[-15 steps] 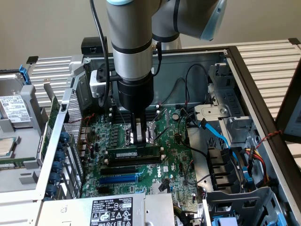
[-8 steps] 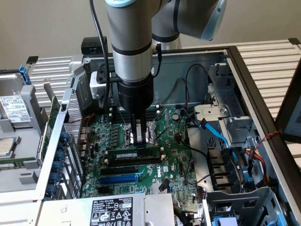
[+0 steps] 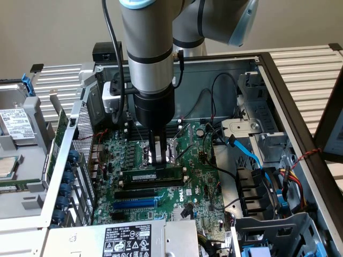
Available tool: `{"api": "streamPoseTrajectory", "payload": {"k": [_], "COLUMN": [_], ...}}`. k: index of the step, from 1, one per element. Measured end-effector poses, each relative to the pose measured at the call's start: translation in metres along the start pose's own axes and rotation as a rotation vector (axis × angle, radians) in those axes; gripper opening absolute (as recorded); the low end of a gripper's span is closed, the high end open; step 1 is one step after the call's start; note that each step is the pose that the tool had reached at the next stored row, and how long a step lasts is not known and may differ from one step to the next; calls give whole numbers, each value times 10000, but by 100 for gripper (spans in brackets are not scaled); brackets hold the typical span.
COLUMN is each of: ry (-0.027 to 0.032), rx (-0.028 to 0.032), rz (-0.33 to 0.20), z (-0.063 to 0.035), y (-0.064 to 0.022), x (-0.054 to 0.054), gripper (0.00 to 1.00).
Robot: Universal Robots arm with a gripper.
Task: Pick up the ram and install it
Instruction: 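Insert the ram into the slot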
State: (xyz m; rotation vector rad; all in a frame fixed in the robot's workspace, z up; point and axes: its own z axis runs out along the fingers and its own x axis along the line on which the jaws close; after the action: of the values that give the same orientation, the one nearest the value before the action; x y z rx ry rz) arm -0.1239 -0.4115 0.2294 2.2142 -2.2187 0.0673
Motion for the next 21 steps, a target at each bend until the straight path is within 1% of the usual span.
{"api": "streamPoseTrajectory", "payload": {"k": [13, 17, 21], "ry": [0, 1, 0], "rx": [4, 21, 63], "rz": [6, 6, 8], "z": [1, 2, 11], "y": [5, 5, 6], "x": [9, 9, 9], "gripper": [13, 13, 13]}}
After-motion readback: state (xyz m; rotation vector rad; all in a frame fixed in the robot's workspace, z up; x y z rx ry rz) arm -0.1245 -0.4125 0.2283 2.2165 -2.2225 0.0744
